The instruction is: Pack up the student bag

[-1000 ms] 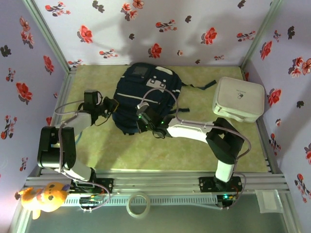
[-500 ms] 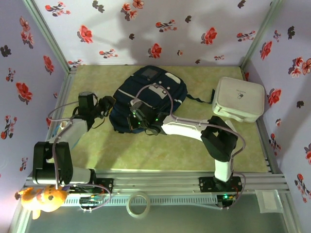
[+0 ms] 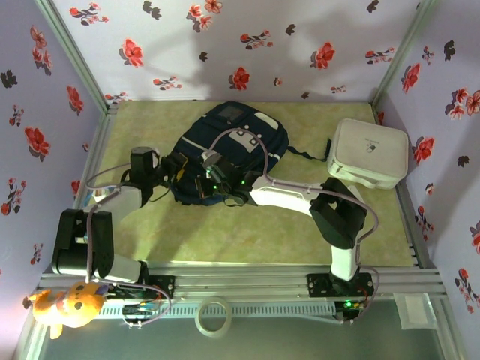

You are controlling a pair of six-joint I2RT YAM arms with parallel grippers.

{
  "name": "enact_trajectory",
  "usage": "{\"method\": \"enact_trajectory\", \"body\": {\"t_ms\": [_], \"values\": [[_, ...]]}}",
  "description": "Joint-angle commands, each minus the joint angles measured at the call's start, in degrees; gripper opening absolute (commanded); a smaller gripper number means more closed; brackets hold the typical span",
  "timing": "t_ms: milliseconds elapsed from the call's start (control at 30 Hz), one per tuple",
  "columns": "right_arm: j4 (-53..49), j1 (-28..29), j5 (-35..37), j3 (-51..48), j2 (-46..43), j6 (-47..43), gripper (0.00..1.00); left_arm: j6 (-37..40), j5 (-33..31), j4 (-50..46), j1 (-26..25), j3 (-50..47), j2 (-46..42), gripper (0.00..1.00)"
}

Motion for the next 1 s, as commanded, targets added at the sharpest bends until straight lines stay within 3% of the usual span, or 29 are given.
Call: {"method": "enact_trajectory", "body": {"t_ms": [0,333,667,967], "values": [[4.3,-0.1,-1.6,0.8,0.1,0.5,0.05,0.2,-0.6,1.3,-0.6,1.3,1.2,0.42],[3.2,-0.2,-0.6,-0.8,-1.0,0.6,0.05,0.8,-1.4,1.8,-1.5,2.0,2.7,0.31],[1.2,-0.9,3.6,-7.9,-6.8,1.4,0.05,2.1,-1.9,0.9,-1.9,3.0,3.2,0.04],[-3.0,-3.9,12.0,-19.1,-16.3,3.2,0.05,6.6,-3.9,-5.2,-0.8,4.4,-1.3,0.00]]}}
